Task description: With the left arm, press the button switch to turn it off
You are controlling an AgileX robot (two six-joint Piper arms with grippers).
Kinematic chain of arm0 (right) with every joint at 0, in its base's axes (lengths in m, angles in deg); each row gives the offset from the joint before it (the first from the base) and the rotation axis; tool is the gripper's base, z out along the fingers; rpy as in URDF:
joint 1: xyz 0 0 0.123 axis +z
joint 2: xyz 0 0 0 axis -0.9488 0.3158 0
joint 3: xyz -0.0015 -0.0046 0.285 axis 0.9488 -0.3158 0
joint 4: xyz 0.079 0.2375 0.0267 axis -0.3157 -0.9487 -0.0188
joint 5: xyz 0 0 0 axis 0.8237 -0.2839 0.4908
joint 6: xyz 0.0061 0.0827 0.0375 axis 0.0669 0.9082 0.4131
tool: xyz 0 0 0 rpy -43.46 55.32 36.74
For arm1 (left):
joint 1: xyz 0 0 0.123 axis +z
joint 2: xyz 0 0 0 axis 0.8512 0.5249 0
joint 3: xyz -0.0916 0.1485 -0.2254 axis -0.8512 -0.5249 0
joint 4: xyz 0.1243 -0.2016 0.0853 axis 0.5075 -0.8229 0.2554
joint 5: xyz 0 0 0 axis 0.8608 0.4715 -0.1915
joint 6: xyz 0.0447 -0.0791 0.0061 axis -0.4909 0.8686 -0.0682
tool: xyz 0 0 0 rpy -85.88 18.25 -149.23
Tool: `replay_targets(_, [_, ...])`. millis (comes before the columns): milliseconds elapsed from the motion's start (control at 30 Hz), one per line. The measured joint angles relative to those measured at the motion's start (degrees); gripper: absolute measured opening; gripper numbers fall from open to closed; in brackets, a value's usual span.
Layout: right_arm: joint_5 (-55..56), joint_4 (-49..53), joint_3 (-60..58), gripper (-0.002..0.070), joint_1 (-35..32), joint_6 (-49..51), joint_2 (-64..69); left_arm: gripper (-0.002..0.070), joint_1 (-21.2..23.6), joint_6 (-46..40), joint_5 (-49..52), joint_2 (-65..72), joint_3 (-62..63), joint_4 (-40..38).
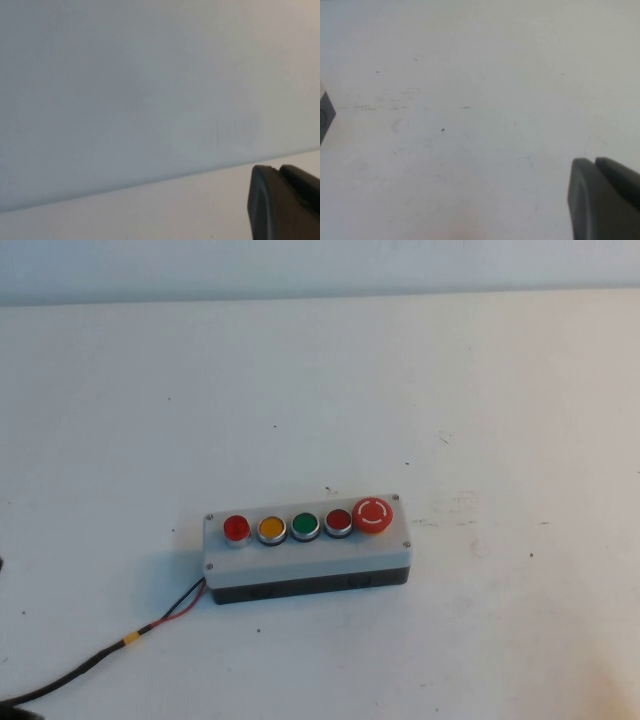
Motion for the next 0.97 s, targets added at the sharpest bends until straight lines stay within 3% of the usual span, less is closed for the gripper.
replay_targets(100, [0.0, 0.0, 0.0, -0.0016, 0.0, 0.0, 0.0, -0.0003, 4.1, 1.2, -0.6, -4.7, -4.7, -0.2])
replay_targets(267, [0.0, 0.0, 0.0, -0.0016, 0.0, 0.0, 0.0, -0.0003, 7.4, 2.5, 3.2, -10.3, -7.7, -1.3])
replay_targets(700, [0.0, 0.0, 0.0, -0.0016, 0.0, 0.0, 0.0, -0.0003, 8.0, 2.4, 34.4, -14.5, -7.7, -2.5])
replay_targets(967, [0.0, 0.0, 0.0, -0.0016, 0.0, 0.0, 0.0, -0.0003, 8.0, 3.4, 36.6, -14.5, -7.7, -1.5])
